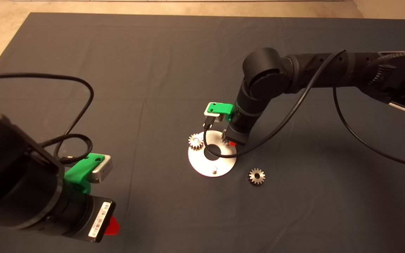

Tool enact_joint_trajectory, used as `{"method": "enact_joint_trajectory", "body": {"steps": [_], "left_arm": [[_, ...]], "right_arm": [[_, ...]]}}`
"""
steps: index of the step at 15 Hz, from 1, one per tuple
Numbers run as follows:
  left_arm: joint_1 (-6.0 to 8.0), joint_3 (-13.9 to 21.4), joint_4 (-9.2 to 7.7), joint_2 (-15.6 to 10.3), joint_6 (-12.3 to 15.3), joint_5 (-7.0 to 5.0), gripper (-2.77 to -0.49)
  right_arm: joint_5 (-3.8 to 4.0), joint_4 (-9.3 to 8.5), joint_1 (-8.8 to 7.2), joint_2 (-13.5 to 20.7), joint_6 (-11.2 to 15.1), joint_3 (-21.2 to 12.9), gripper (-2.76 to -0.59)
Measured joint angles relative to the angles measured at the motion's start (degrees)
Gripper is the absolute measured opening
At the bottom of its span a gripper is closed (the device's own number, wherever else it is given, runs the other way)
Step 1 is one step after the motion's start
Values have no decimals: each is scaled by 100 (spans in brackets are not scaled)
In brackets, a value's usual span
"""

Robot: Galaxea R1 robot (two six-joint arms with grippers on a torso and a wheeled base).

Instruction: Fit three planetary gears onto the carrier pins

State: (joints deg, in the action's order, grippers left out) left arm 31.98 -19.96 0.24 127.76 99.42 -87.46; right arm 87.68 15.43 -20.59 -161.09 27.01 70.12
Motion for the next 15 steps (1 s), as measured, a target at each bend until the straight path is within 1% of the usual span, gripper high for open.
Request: {"method": "enact_joint_trajectory", "body": {"steps": [15], "left_arm": [[0, 0, 0, 0, 0, 2, -151]], "right_arm": [[3, 2, 28, -2, -21, -11, -243]]}}
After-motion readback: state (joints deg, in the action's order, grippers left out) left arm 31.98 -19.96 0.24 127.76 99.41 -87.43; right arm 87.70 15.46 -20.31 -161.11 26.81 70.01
